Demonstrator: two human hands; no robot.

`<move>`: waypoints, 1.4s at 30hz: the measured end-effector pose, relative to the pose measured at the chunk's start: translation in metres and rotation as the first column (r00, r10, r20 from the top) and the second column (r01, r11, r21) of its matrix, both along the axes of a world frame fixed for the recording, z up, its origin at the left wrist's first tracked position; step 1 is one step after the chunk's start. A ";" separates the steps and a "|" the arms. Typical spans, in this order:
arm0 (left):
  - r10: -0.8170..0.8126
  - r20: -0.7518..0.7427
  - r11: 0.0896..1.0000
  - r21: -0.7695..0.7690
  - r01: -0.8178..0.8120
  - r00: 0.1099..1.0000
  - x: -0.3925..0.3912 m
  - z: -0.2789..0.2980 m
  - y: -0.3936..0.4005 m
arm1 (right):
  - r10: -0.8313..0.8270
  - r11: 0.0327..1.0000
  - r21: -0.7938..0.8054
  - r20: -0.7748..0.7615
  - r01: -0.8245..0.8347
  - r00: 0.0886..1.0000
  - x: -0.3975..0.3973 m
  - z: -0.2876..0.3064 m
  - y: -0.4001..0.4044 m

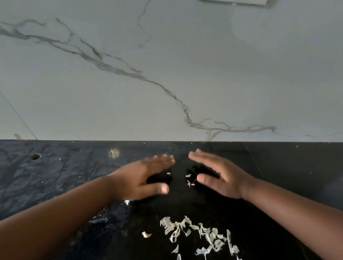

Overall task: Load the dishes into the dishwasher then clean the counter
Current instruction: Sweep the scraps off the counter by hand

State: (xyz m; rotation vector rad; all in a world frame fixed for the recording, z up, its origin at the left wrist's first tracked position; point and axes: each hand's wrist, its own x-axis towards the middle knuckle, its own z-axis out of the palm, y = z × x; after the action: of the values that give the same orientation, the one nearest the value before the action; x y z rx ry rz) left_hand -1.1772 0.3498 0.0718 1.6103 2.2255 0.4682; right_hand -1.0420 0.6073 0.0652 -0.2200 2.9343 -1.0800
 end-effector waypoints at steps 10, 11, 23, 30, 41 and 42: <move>0.121 -0.242 0.961 -0.215 -0.175 0.963 -0.048 -0.007 -0.001 | 0.049 0.898 0.428 0.129 -0.101 0.990 -0.066 -0.011 -0.016; 0.116 -0.244 0.958 -0.228 -0.173 0.963 -0.047 -0.009 -0.001 | 0.061 0.886 0.449 0.137 -0.117 0.989 -0.063 -0.012 -0.018; -0.129 -0.190 0.953 -0.296 0.069 0.973 0.048 -0.005 -0.050 | 0.362 0.810 0.393 0.251 -0.436 0.898 0.025 -0.004 -0.080; -0.090 -0.078 0.971 -0.231 0.069 0.993 0.080 0.006 -0.080 | 0.264 0.959 0.033 0.269 -0.282 0.927 0.065 0.006 -0.095; -0.035 -0.233 0.968 -0.251 -0.025 0.972 0.101 -0.009 -0.075 | 0.104 0.943 0.283 0.242 -0.173 0.965 0.082 -0.001 -0.096; -0.064 -0.245 0.970 -0.245 0.002 0.967 0.110 -0.011 -0.073 | 0.132 0.936 0.287 0.244 -0.202 0.961 0.086 -0.001 -0.105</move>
State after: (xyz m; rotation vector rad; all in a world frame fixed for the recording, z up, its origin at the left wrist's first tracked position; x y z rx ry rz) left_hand -1.0669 0.2771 0.0609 1.6473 2.3223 -0.0240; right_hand -0.9557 0.5028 0.0641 -0.3156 2.7691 -0.5686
